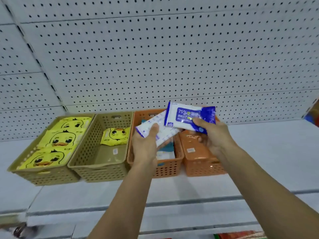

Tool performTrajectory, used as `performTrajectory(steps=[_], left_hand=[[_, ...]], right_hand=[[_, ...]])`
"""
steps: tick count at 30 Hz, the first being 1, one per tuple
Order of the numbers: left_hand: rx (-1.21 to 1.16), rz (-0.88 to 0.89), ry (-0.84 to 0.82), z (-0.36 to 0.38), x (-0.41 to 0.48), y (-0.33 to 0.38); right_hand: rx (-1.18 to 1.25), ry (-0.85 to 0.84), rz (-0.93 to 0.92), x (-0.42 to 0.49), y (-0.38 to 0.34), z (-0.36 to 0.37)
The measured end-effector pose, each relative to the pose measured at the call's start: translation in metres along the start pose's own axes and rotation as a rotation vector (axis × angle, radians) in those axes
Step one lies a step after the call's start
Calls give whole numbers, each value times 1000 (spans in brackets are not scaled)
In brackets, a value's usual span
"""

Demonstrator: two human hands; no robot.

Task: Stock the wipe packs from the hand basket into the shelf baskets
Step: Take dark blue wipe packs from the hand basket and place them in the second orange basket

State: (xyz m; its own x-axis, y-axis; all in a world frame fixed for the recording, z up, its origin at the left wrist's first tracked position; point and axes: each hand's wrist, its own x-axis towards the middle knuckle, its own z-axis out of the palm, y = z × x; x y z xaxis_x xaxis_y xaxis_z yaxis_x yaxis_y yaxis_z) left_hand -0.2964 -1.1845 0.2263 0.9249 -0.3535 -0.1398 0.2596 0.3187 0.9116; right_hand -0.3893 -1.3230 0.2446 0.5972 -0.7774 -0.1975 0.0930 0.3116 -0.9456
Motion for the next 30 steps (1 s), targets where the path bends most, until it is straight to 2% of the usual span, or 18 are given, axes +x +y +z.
performTrajectory(steps=[2,4,7,10,12,15,19,22,25,27,29,30], left_hand=[[-3,4,85,10,15,-2],[-3,9,146,17,29,-5],[-11,12,197,28,44,-12],[-28,-7,225,34,50,-18],[-26,-13,230,33,54,-21],[3,-15,220,31,61,-22],[36,-49,202,32,72,-20],[36,-83,183,32,78,-17],[30,-118,140,32,81,-13],[44,-137,117,33,83,-11],[52,-166,89,36,86,-10],[59,-179,71,38,87,-10]], right_hand=[[-35,88,-20,38,-10,-16],[-180,117,-14,73,-12,-26],[-456,34,44,119,1,-27],[-540,13,154,154,25,-21],[-476,63,258,173,42,-19],[-257,119,433,195,69,-21],[43,201,523,202,83,-20],[173,262,595,192,76,-15],[226,257,593,173,60,-12],[167,189,553,155,49,-10],[-66,105,351,137,44,-9],[-254,67,145,128,41,-10]])
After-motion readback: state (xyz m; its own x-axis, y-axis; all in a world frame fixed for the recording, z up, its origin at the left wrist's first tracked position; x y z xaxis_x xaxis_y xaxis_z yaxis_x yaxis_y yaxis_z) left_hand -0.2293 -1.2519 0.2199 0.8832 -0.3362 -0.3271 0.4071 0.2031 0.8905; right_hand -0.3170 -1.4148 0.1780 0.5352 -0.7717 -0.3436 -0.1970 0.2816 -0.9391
